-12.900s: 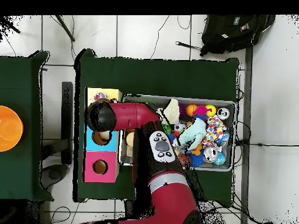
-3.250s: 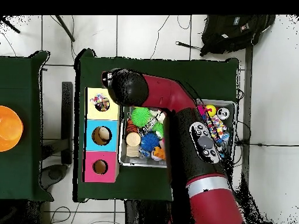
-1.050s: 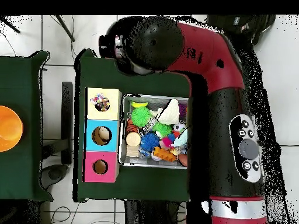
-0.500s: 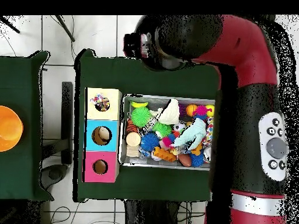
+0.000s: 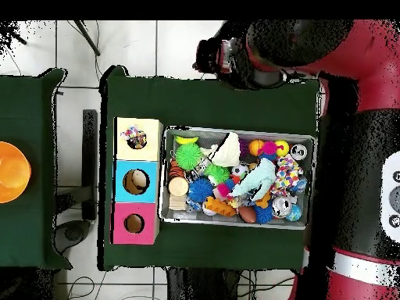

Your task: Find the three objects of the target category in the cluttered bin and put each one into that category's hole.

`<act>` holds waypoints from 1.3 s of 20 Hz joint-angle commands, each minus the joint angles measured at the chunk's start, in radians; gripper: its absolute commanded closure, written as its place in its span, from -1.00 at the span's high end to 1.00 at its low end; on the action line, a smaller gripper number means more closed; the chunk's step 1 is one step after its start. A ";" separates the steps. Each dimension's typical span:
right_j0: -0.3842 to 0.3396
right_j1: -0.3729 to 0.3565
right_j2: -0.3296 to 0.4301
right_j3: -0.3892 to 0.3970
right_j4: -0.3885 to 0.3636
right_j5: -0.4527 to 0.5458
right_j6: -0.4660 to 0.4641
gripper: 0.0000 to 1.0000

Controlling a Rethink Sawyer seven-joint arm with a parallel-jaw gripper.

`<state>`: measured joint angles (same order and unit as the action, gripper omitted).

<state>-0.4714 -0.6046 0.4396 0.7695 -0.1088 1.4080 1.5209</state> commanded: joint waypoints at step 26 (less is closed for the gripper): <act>-0.074 0.211 0.276 -0.427 -0.269 0.369 -0.469 1.00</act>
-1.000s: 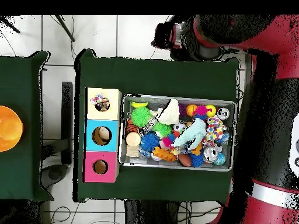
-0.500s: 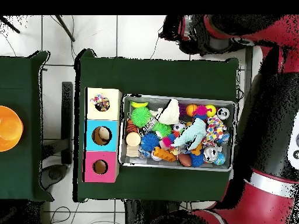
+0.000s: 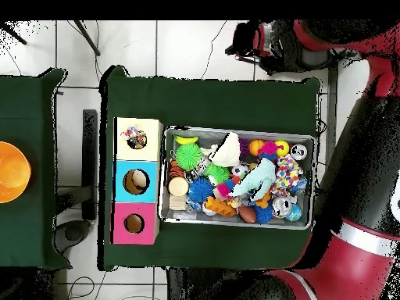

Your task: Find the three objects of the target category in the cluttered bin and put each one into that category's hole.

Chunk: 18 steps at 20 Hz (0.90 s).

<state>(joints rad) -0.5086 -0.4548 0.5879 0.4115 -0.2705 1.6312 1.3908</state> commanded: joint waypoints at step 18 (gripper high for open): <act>-0.109 0.082 0.176 -0.004 -0.158 0.061 -0.338 1.00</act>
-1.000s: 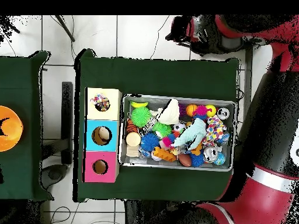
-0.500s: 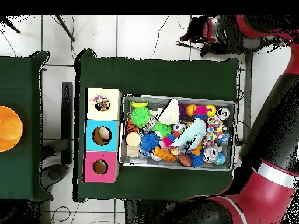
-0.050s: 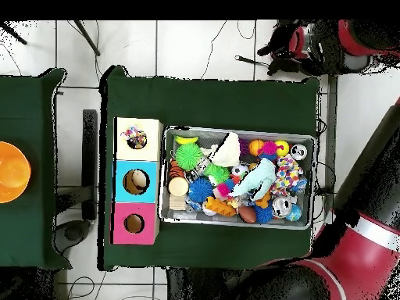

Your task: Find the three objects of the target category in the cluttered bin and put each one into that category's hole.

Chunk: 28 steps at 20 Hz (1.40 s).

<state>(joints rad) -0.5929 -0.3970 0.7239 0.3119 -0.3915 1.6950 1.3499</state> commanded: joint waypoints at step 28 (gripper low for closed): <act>-0.091 -0.107 -0.033 0.631 0.091 -0.431 -0.152 1.00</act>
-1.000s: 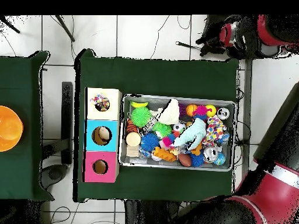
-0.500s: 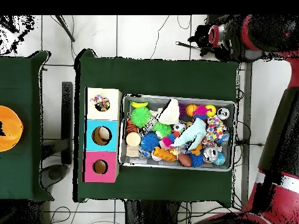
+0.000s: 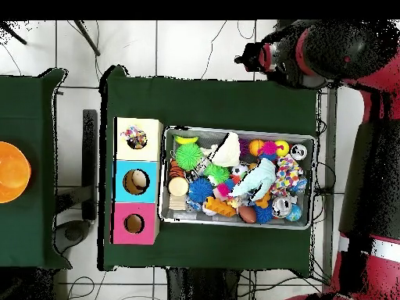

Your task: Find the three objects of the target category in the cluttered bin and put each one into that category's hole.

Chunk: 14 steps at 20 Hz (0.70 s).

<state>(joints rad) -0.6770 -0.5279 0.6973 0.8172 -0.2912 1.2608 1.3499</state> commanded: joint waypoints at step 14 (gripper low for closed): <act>0.019 -0.007 -0.070 0.044 -0.093 -0.033 -0.089 1.00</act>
<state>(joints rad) -0.6734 -0.5248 0.6888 0.8191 -0.3019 1.2606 1.3499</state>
